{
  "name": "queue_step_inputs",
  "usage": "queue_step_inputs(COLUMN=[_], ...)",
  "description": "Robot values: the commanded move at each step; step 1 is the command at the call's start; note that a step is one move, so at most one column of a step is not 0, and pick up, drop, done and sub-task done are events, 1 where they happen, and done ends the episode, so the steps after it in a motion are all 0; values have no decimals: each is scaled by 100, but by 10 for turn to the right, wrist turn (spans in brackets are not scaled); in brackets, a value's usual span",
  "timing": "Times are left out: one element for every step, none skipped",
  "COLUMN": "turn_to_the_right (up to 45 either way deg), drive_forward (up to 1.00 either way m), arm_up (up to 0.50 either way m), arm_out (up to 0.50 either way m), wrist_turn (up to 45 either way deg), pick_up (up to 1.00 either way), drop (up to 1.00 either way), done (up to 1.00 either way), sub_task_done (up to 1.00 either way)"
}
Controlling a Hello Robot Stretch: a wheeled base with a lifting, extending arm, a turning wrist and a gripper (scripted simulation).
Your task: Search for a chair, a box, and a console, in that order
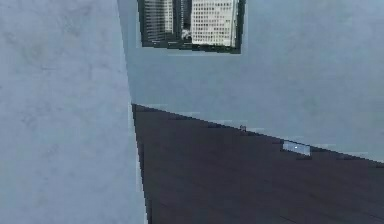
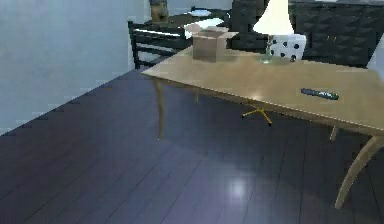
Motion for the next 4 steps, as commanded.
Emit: queue_step_inputs(turn_to_the_right=[0,-150,0,-270], drive_forward=[85,0,20,0], arm_up=[0,0,0,0], arm_out=[0,0,0,0], wrist_turn=[0,0,0,0], pick_up=[0,0,0,0], drop=[0,0,0,0], done=[0,0,0,0], sub_task_done=[0,0,0,0])
